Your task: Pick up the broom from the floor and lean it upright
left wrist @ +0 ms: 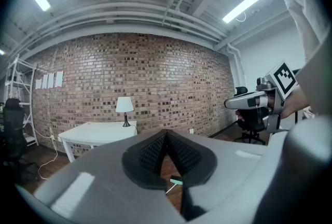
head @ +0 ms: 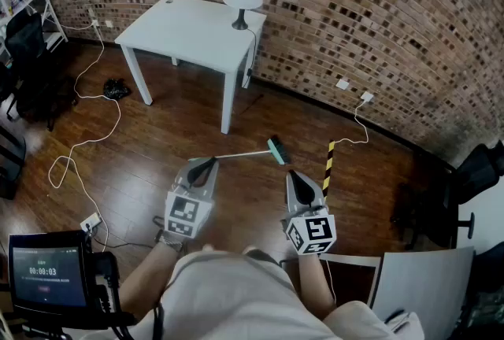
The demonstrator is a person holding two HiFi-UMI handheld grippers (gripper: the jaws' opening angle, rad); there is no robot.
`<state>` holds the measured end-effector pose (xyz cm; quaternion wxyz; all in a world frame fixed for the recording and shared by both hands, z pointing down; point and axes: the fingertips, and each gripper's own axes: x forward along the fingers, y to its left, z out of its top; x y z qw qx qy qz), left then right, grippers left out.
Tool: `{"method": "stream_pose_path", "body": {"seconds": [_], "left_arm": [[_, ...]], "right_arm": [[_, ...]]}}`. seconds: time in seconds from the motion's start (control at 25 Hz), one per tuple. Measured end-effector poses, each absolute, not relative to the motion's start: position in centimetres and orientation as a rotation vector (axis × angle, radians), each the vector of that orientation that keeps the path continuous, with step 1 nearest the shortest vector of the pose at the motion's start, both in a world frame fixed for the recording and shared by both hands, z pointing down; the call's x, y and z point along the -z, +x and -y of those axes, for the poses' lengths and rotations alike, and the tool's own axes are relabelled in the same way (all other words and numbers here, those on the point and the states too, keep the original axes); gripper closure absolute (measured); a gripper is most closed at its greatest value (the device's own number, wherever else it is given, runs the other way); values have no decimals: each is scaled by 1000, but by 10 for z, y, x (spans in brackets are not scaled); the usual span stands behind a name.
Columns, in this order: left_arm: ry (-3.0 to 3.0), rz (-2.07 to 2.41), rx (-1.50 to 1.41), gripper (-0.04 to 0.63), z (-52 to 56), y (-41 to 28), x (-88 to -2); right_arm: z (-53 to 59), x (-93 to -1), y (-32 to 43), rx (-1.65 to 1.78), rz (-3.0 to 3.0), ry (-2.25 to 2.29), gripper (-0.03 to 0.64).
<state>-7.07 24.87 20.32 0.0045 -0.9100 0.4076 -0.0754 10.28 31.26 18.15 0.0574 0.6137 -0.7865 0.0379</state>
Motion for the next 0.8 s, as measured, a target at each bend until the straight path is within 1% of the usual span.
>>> {"method": "stream_pose_path", "body": {"seconds": [0.24, 0.4, 0.64, 0.8], "left_arm": [[-2880, -1294, 271, 595, -239, -85, -222], [-2884, -1319, 295, 595, -225, -81, -231], [-2879, -1387, 350, 595, -179, -58, -251], [-2852, -1448, 381, 595, -136, -30, -254]], "right_arm": [[-308, -183, 109, -113, 2337, 1890, 603], [-294, -195, 120, -166, 2331, 1885, 603], [-237, -216, 152, -223, 2359, 1854, 603], [-185, -219, 183, -244, 2387, 1811, 603]]}}
